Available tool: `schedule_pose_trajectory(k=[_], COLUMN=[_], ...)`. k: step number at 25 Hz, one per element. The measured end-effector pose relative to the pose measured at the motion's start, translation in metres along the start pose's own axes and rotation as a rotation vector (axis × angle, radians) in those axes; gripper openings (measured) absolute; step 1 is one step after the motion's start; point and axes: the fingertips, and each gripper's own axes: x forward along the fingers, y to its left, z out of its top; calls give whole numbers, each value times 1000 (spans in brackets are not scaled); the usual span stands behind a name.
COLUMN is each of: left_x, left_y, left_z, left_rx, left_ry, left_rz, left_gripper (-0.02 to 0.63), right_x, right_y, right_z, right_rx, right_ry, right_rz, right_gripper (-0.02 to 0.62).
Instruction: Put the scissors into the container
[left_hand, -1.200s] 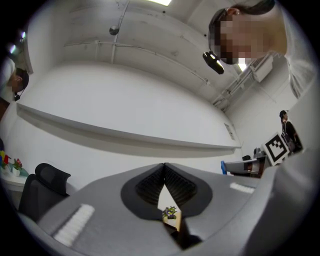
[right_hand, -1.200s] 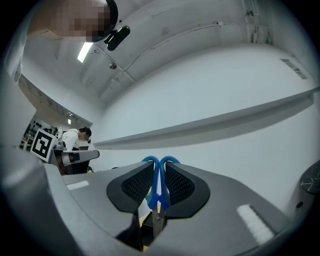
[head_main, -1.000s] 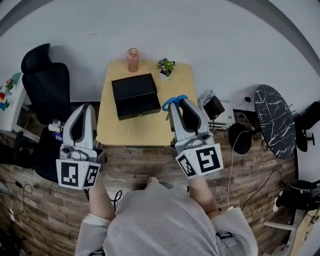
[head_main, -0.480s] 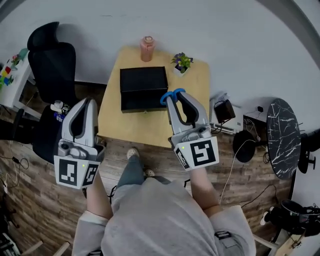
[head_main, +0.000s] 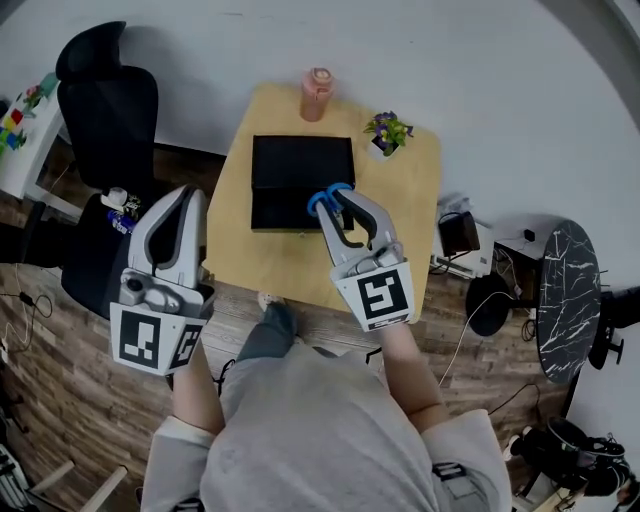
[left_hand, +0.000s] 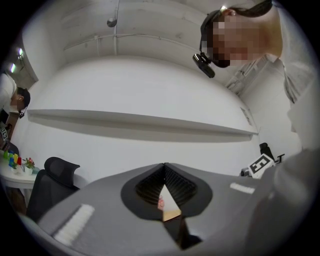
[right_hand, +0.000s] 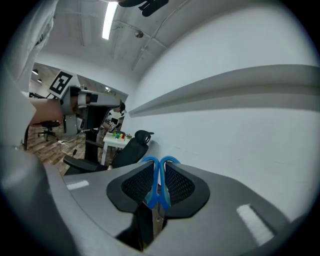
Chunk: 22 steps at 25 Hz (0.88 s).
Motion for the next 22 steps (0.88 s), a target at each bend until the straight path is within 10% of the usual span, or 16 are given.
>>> schedule_pose_trajectory(k=[22], left_x=[27], left_y=[64], left_z=[-57], left_rx=[-21], left_ry=[113], left_rz=[58], left_gripper=[55], right_x=[106], right_y=[57], right_z=[-165], right_rx=[-236], right_ry=[391], right_rz=[340], right_gripper=[74])
